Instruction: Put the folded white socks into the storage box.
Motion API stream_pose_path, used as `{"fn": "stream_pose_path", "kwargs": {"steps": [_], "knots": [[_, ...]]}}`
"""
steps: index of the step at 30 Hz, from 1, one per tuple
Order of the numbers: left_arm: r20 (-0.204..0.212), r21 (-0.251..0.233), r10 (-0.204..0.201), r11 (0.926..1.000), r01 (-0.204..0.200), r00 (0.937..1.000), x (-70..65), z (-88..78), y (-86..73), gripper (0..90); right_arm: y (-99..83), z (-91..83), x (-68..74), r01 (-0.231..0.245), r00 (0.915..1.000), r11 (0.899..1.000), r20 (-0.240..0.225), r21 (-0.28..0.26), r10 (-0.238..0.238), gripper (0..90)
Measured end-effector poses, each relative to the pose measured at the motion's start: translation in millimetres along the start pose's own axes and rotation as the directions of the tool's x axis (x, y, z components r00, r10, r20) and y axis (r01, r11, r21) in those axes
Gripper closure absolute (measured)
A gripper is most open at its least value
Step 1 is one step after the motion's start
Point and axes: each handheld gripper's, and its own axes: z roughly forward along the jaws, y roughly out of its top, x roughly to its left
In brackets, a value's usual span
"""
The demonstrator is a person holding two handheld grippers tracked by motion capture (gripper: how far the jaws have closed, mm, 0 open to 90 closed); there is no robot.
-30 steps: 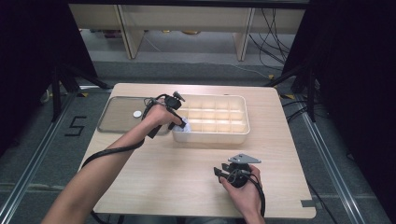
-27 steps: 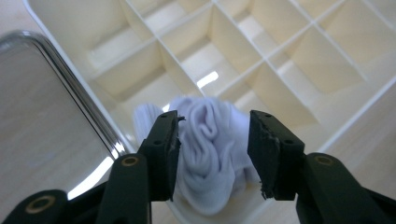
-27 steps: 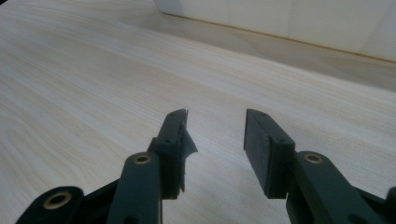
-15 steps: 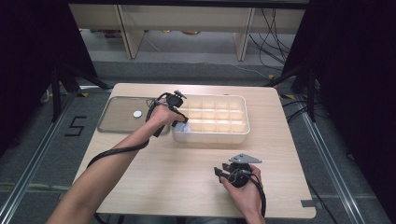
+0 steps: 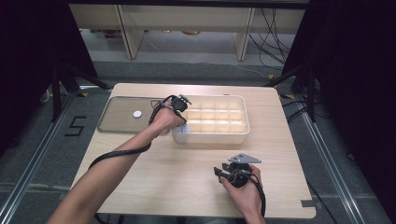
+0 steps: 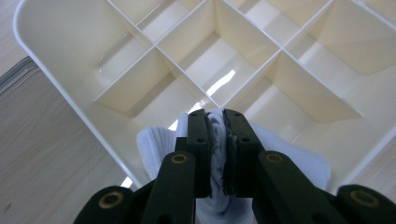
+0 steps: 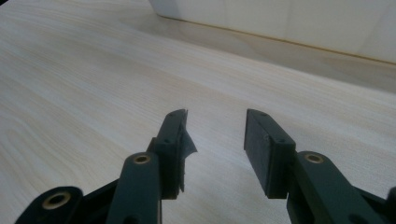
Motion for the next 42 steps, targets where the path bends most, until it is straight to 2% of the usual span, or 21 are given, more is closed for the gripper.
{"fn": "stream_pose_path", "kwargs": {"steps": [2, 6, 7, 8, 9, 11, 12, 13, 14, 23, 26, 27, 28, 30, 33, 34, 36, 38, 42], "knots": [[0.001, 0.023, 0.023, 0.9995, -0.023, 0.9997, 0.4, 0.6, -0.2, 81.3, 0.0, 0.3, 0.0, 0.000, 1.0000, 1.000, -0.003, 0.000, 0.000, 59.6], [0.008, 0.034, 0.013, 0.9993, -0.013, 0.9999, -0.8, 2.8, -0.9, 81.5, 0.0, 0.5, 0.3, 0.000, 1.0000, 1.000, -0.002, 0.000, 0.000, 59.6], [0.010, 0.041, 0.022, 0.9989, -0.022, 0.9997, -0.2, 3.4, -1.0, 81.6, 0.1, 0.6, 0.3, 0.001, 1.0000, 1.000, -0.001, 0.000, -0.001, 59.6], [0.013, 0.046, 0.008, 0.9989, -0.009, 0.9999, -1.1, 5.7, -2.4, 81.7, 0.1, 0.6, 0.3, 0.001, 1.0000, 1.000, -0.001, 0.000, -0.001, 59.6], [0.014, 0.052, 0.018, 0.9985, -0.019, 0.9997, -0.3, 6.7, -2.7, 81.8, 0.0, 0.6, 0.6, 0.002, 1.0000, 1.000, 0.000, -0.001, -0.002, 59.6], [0.024, 0.060, 0.001, 0.9982, -0.002, 0.9997, -0.7, 11.3, -5.2, 81.9, -0.2, 0.5, 0.6, 0.003, 1.0000, 1.000, 0.000, -0.001, -0.003, 59.6], [0.025, 0.062, 0.006, 0.9980, -0.007, 0.9997, 0.0, 13.2, -5.9, 82.0, -0.3, 0.5, 0.4, 0.002, 1.0000, 1.000, -0.002, 0.001, -0.002, 59.6], [0.030, 0.065, -0.011, 0.9978, 0.009, 0.9995, -0.1, 15.4, -6.7, 82.1, -0.4, 0.4, 0.2, 0.002, 1.0000, 1.000, -0.002, 0.001, -0.002, 59.6], [0.031, 0.072, 0.003, 0.9974, -0.005, 0.9995, 1.4, 15.8, -6.4, 82.2, -0.7, 0.4, 0.9, -0.011, 0.9999, 1.000, -0.004, 0.001, 0.011, 59.6], [0.029, 0.063, -0.007, 0.9980, 0.005, 0.9996, 1.0, 15.9, -6.7, 81.9, -0.6, 0.7, 0.4, 0.004, 1.0000, 1.000, -0.002, 0.002, -0.004, 59.5], [0.046, 0.040, -0.022, 0.9990, 0.020, 0.9987, 3.2, 14.3, -8.4, 81.0, -0.5, 0.6, 0.7, 0.004, 1.0000, 1.000, 0.003, 0.000, -0.004, 59.4], [0.053, 0.030, -0.034, 0.9990, 0.032, 0.9981, 3.9, 13.6, -8.8, 80.0, -0.4, 0.7, 0.6, 0.004, 1.0000, 1.000, 0.000, 0.001, -0.004, 59.4], [0.067, 0.005, -0.061, 0.9981, 0.061, 0.9958, 4.6, 12.8, -9.5, 78.9, -0.3, 0.7, 0.6, 0.002, 1.0000, 1.000, -0.001, 0.000, -0.002, 59.3], [0.090, -0.017, -0.056, 0.9982, 0.058, 0.9944, 8.5, 9.3, -9.9, 75.7, -0.2, 0.8, 0.6, 0.000, 1.0000, 1.000, -0.001, 0.001, 0.000, 59.1], [0.114, -0.076, -0.092, 0.9920, 0.101, 0.9892, 12.6, 0.0, -8.7, 66.6, -0.2, 0.7, 0.4, 0.001, 1.0000, 1.000, 0.005, 0.001, -0.001, 58.8], [0.118, -0.094, -0.092, 0.9902, 0.104, 0.9888, 13.8, -3.9, -7.9, 64.6, -0.3, 0.8, 0.3, 0.002, 1.0000, 1.000, 0.004, 0.000, -0.002, 58.7], [0.106, -0.130, -0.101, 0.9849, 0.114, 0.9893, 14.7, -10.6, -6.1, 62.9, -0.1, 0.4, 0.3, -0.001, 1.0000, 1.000, 0.008, 0.007, 0.001, 58.7], [0.097, -0.145, -0.098, 0.9832, 0.111, 0.9904, 16.3, -15.9, -5.1, 62.6, -0.1, 0.2, 0.5, -0.001, 1.0000, 1.000, 0.006, 0.005, 0.001, 58.7], [0.070, -0.148, -0.087, 0.9842, 0.096, 0.9938, 18.5, -21.5, -7.2, 60.0, -0.1, 0.2, 1.6, -0.016, 0.9998, 1.000, -0.007, 0.001, 0.016, 58.6]]}}
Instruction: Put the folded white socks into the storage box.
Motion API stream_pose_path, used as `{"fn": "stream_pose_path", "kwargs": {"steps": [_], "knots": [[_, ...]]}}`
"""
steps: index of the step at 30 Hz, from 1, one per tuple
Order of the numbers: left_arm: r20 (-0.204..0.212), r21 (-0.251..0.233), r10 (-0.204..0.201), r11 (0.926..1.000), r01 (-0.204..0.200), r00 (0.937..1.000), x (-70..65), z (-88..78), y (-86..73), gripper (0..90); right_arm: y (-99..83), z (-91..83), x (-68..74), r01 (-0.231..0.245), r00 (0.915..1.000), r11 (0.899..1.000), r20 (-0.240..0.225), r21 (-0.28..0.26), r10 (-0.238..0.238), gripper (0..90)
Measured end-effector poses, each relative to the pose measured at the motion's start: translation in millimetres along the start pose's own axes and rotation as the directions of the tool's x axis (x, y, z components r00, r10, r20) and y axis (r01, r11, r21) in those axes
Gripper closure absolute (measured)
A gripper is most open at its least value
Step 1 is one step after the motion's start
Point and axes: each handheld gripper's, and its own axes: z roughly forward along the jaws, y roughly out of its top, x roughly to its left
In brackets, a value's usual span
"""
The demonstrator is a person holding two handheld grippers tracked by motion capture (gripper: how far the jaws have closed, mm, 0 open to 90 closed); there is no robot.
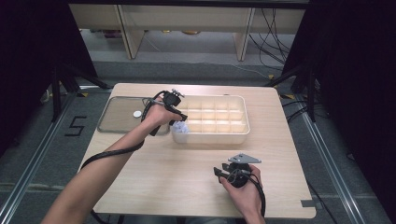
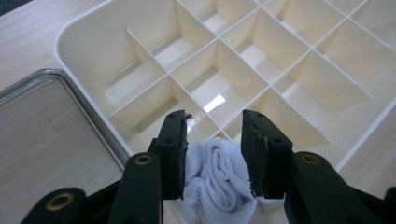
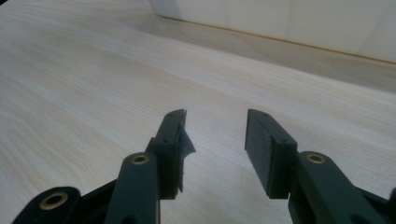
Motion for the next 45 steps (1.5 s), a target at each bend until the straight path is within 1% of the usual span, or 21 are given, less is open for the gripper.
{"fn": "stream_pose_path", "kwargs": {"steps": [3, 4, 8, 10, 11, 12, 14, 15, 16, 19, 20, 21, 27, 29, 30, 31, 36, 39, 41, 42, 45], "knots": [[0.004, 0.011, 0.001, 0.9999, -0.001, 1.0000, 1.3, -3.7, -3.4, 59.0, 0.1, -0.4, -0.8, 0.006, 1.0000, 1.000, 0.004, -0.004, -0.006, 58.5], [0.006, 0.007, 0.000, 1.0000, 0.000, 1.0000, 0.9, -5.1, -5.6, 58.4, 0.5, -1.5, -1.1, 0.015, 0.9997, 1.000, 0.019, 0.006, -0.015, 58.5], [0.012, -0.011, 0.015, 0.9998, -0.014, 0.9998, -1.3, -12.6, -12.7, 53.4, 0.4, -1.4, -2.5, 0.016, 0.9996, 1.000, 0.023, -0.005, -0.016, 58.3], [0.014, -0.039, 0.014, 0.9991, -0.013, 0.9998, -3.3, -17.9, -17.8, 50.9, 0.3, -1.8, -1.1, -0.009, 0.9996, 1.000, 0.028, 0.010, 0.008, 58.3], [0.017, -0.050, 0.016, 0.9986, -0.015, 0.9997, -4.1, -20.9, -20.7, 49.1, 0.4, -1.7, -2.5, 0.008, 0.9996, 1.000, 0.025, 0.001, -0.008, 58.2], [0.021, -0.057, 0.019, 0.9982, -0.018, 0.9996, -4.9, -24.1, -23.9, 47.7, 0.2, -3.3, -0.7, -0.013, 0.9997, 1.000, 0.023, 0.007, 0.013, 58.1], [0.025, -0.072, 0.029, 0.9970, -0.028, 0.9993, -6.0, -30.7, -30.6, 44.9, 0.6, -3.0, -3.3, 0.014, 0.9995, 1.000, 0.028, 0.002, -0.014, 57.9], [0.025, -0.080, 0.033, 0.9963, -0.031, 0.9991, -6.7, -34.5, -34.2, 43.8, 0.5, -3.4, -1.4, -0.005, 0.9996, 1.000, 0.027, 0.009, 0.004, 57.8], [0.024, -0.088, 0.037, 0.9955, -0.034, 0.9990, -7.1, -38.3, -37.8, 43.0, 0.7, -2.7, -3.1, 0.015, 0.9995, 1.000, 0.027, 0.002, -0.015, 57.6], [0.013, -0.106, 0.050, 0.9932, -0.048, 0.9987, -7.3, -49.3, -49.0, 41.1, 0.4, -2.2, -1.4, -0.004, 0.9998, 1.000, 0.020, 0.004, 0.004, 57.2], [0.010, -0.125, 0.074, 0.9895, -0.072, 0.9972, -6.1, -52.0, -52.3, 40.8, 0.4, -1.9, -1.2, -0.006, 0.9998, 1.000, 0.018, 0.004, 0.006, 57.1], [0.004, -0.129, 0.055, 0.9901, -0.055, 0.9985, -7.7, -56.3, -58.1, 40.6, 0.4, -1.6, -2.5, 0.017, 0.9995, 1.000, 0.026, -0.004, -0.017, 57.1], [0.006, -0.166, 0.060, 0.9844, -0.058, 0.9982, -7.6, -74.2, -82.5, 40.0, -0.1, -0.5, -2.4, 0.016, 0.9997, 1.000, 0.019, -0.011, -0.016, 56.8], [0.004, -0.172, 0.062, 0.9832, -0.061, 0.9981, -7.8, -77.9, -90.2, 39.8, 0.0, -2.2, 0.1, -0.007, 0.9995, 1.000, 0.030, 0.011, 0.007, 56.7], [0.005, -0.174, 0.064, 0.9827, -0.062, 0.9980, -8.2, -79.4, -93.0, 39.8, 0.2, -1.3, -1.8, 0.016, 0.9995, 1.000, 0.029, 0.004, -0.016, 56.6], [0.006, -0.180, 0.064, 0.9817, -0.062, 0.9979, -8.7, -81.1, -96.7, 39.7, 0.0, -0.7, -1.8, 0.014, 0.9996, 1.000, 0.023, 0.001, -0.015, 56.5], [0.002, -0.224, 0.044, 0.9737, -0.042, 0.9990, -13.6, -89.3, -116.3, 39.5, 0.0, -1.2, -1.8, 0.015, 0.9994, 1.000, 0.030, 0.003, -0.015, 56.1], [-0.006, -0.238, 0.046, 0.9702, -0.046, 0.9989, -14.5, -92.6, -127.6, 39.3, -0.1, -1.7, -1.8, 0.013, 0.9993, 1.000, 0.034, 0.003, -0.013, 56.0], [-0.017, -0.244, 0.016, 0.9695, -0.020, 0.9997, -16.7, -94.9, -136.6, 39.3, -0.2, -1.8, -1.6, 0.010, 0.9994, 1.000, 0.034, 0.003, -0.010, 55.9], [-0.013, -0.260, 0.031, 0.9651, -0.034, 0.9994, -15.3, -94.7, -139.9, 39.3, -0.2, -1.8, -1.4, 0.008, 0.9994, 1.000, 0.034, 0.004, -0.008, 55.9], [-0.026, -0.278, 0.022, 0.9601, -0.028, 0.9994, -15.2, -97.7, -152.7, 39.1, -0.3, -0.5, -2.2, 0.002, 0.9999, 1.000, 0.017, -0.004, -0.002, 55.8]]}}
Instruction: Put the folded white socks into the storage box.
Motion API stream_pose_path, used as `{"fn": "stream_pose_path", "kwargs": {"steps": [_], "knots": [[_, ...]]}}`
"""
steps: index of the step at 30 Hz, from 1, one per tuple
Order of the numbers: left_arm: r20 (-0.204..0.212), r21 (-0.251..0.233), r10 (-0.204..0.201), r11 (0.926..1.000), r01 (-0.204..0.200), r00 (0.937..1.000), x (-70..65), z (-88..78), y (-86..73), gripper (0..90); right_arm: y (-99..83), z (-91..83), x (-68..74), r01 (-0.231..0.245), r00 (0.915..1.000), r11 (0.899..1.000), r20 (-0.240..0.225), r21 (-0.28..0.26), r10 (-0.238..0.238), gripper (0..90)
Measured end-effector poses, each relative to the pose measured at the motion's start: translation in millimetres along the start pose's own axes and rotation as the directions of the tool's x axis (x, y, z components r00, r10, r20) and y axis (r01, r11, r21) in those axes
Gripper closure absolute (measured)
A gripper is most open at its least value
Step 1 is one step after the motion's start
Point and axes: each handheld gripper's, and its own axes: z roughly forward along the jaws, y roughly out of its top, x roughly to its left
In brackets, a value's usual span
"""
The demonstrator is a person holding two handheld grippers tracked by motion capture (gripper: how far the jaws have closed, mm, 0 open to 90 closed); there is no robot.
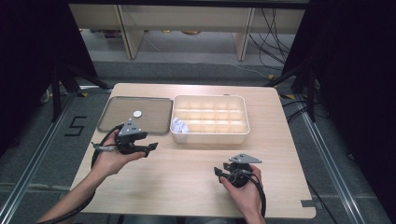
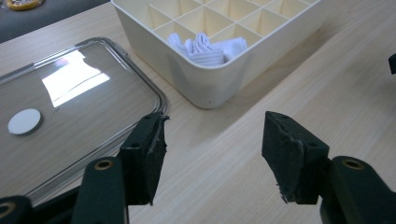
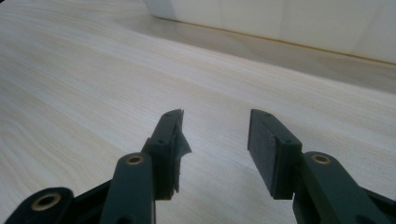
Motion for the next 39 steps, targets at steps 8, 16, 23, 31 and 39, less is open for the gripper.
{"fn": "stream_pose_path", "kwargs": {"steps": [8, 16, 23, 31, 39], "knots": [[-0.051, -0.047, -0.061, 0.9971, 0.059, 0.9968, 6.0, -13.8, -30.5, 38.9, 0.4, -2.3, -1.4, 0.012, 0.9998, 1.000, 0.016, 0.002, -0.012, 55.5], [-0.095, -0.116, -0.137, 0.9853, 0.126, 0.9860, 12.4, -15.4, -74.0, 38.7, -0.7, 0.6, -0.7, 0.006, 1.0000, 1.000, 0.004, 0.001, -0.006, 55.1], [-0.133, -0.170, -0.172, 0.9741, 0.149, 0.9760, 12.0, -7.2, -103.7, 38.9, -1.4, 2.4, 0.2, 0.007, 1.0000, 1.000, 0.002, 0.005, -0.007, 54.8], [-0.135, -0.194, -0.198, 0.9661, 0.170, 0.9708, 12.4, -1.1, -116.2, 38.5, -2.2, 3.4, 0.8, 0.006, 1.0000, 1.000, -0.001, 0.005, -0.006, 54.2], [-0.159, -0.217, -0.177, 0.9660, 0.141, 0.9713, 8.7, -2.6, -117.7, 38.0, -3.7, 4.0, -0.3, 0.007, 1.0000, 1.000, 0.006, 0.007, -0.007, 53.4]]}}
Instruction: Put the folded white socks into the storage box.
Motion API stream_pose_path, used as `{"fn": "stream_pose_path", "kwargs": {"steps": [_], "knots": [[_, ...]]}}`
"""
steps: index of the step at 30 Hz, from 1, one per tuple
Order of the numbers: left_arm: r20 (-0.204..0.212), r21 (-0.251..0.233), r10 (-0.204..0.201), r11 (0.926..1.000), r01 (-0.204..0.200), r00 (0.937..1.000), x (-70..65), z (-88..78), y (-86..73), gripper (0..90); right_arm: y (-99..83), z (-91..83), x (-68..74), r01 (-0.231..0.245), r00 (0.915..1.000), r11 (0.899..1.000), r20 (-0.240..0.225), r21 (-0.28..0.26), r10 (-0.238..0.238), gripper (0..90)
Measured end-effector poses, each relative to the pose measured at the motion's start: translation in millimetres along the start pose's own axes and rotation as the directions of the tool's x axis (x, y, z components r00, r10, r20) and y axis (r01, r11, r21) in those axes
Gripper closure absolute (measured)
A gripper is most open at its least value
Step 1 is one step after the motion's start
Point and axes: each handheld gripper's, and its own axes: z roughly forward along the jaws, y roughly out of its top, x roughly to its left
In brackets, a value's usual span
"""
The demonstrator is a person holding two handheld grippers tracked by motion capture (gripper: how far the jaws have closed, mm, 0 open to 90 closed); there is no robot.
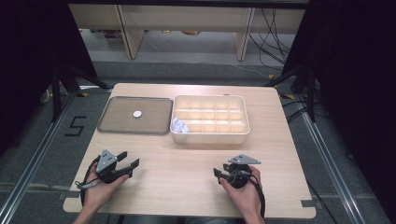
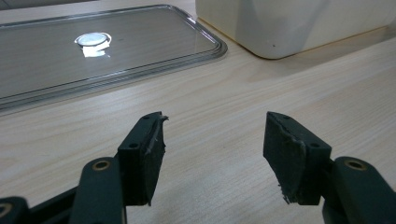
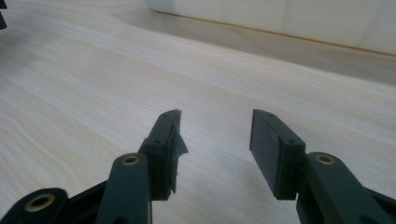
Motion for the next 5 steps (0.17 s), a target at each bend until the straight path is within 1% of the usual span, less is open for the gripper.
{"fn": "stream_pose_path", "kwargs": {"steps": [2, 5], "knots": [[-0.002, -0.011, -0.005, 0.9999, 0.005, 1.0000, -0.1, 0.2, -0.4, 38.0, 0.1, -0.4, -0.1, 0.001, 1.0000, 1.000, 0.003, -0.001, -0.001, 53.3], [-0.010, -0.011, -0.008, 0.9999, 0.008, 0.9999, 0.0, -0.5, -0.4, 38.2, 0.2, -1.1, -0.9, -0.002, 1.0000, 1.000, 0.000, -0.003, 0.002, 53.0]]}}
